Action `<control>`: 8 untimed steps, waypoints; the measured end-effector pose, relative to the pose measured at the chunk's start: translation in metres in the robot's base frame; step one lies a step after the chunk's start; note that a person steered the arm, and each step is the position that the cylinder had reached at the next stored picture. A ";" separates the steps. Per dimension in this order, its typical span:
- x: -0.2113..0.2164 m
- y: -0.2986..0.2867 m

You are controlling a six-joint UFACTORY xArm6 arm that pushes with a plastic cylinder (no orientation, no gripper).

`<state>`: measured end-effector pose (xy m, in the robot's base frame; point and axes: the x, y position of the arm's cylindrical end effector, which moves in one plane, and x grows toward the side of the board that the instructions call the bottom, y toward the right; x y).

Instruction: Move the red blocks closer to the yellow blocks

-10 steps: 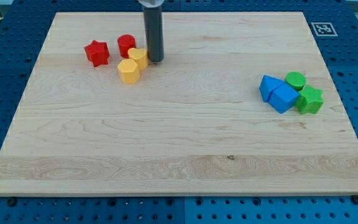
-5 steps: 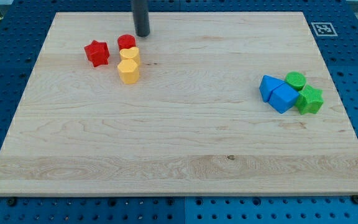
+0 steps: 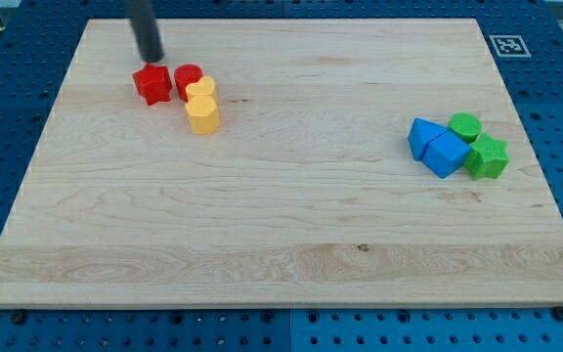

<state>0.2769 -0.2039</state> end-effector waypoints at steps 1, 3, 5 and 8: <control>0.010 -0.009; 0.059 0.034; 0.072 0.055; 0.219 0.054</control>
<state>0.4961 -0.1495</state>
